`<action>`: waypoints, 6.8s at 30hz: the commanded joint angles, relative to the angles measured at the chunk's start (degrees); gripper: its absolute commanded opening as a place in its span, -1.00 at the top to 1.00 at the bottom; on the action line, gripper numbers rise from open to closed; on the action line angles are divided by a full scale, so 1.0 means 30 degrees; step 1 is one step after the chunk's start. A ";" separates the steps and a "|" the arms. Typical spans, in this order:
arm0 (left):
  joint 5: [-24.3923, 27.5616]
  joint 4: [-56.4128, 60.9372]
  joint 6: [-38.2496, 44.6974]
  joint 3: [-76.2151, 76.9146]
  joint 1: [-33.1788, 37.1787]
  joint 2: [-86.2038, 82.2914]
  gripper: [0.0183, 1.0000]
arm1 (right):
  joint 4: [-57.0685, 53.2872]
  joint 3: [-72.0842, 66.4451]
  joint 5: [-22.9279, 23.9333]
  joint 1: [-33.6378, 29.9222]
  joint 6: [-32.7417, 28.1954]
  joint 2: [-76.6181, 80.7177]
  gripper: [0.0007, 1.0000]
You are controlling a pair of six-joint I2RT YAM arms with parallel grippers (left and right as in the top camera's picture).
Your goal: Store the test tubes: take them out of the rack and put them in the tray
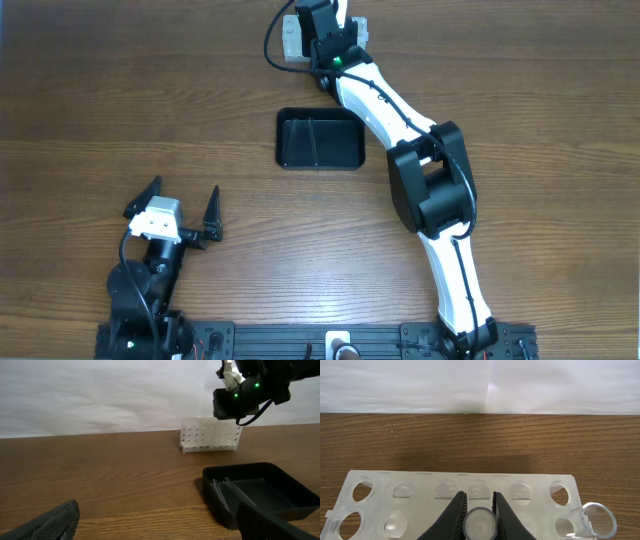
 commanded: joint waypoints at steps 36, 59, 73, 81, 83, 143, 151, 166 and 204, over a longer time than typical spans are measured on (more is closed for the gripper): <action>0.0248 0.0000 0.0284 -0.0117 0.0117 -0.0117 -1.00 | -1.2619 -0.1144 -0.5144 0.1151 0.2157 -0.7621 0.86; 0.0248 0.0000 0.0284 -0.0117 0.0117 -0.0117 -1.00 | -1.3675 -0.2331 -0.5311 0.1115 0.3461 -0.3599 0.86; 0.0240 0.0000 0.0277 -0.0117 0.0117 -0.0117 -1.00 | -1.3005 -0.3315 -0.5260 0.1209 0.3876 -0.3184 0.63; 0.0240 0.0000 0.0284 -0.0117 0.0117 -0.0117 -1.00 | -1.2932 -0.3315 -0.5326 0.1202 0.3876 -0.3184 0.42; 0.0248 0.0000 0.0284 -0.0117 0.0117 -0.0117 -1.00 | -1.2866 -0.3286 -0.5304 0.1202 0.3825 -0.3249 0.39; 0.0248 0.0000 0.0284 -0.0117 0.0117 -0.0117 -1.00 | 0.1989 -0.3257 -0.2455 -0.2725 -0.3082 -0.1931 -0.30; 0.0248 0.0000 0.0284 -0.0117 0.0117 -0.0117 -1.00 | 0.2004 -0.3257 -0.3118 -0.2688 -0.3096 -0.1931 0.18; 0.0240 0.0000 0.0277 -0.0117 0.0117 -0.0117 -1.00 | 0.1989 -0.3257 -0.3169 -0.2688 -0.3096 -0.1931 0.50; 0.0248 0.0000 0.0284 -0.0117 0.0117 -0.0117 -1.00 | -0.0423 -0.3257 -0.2164 -0.2441 -0.3490 -0.7708 0.86</action>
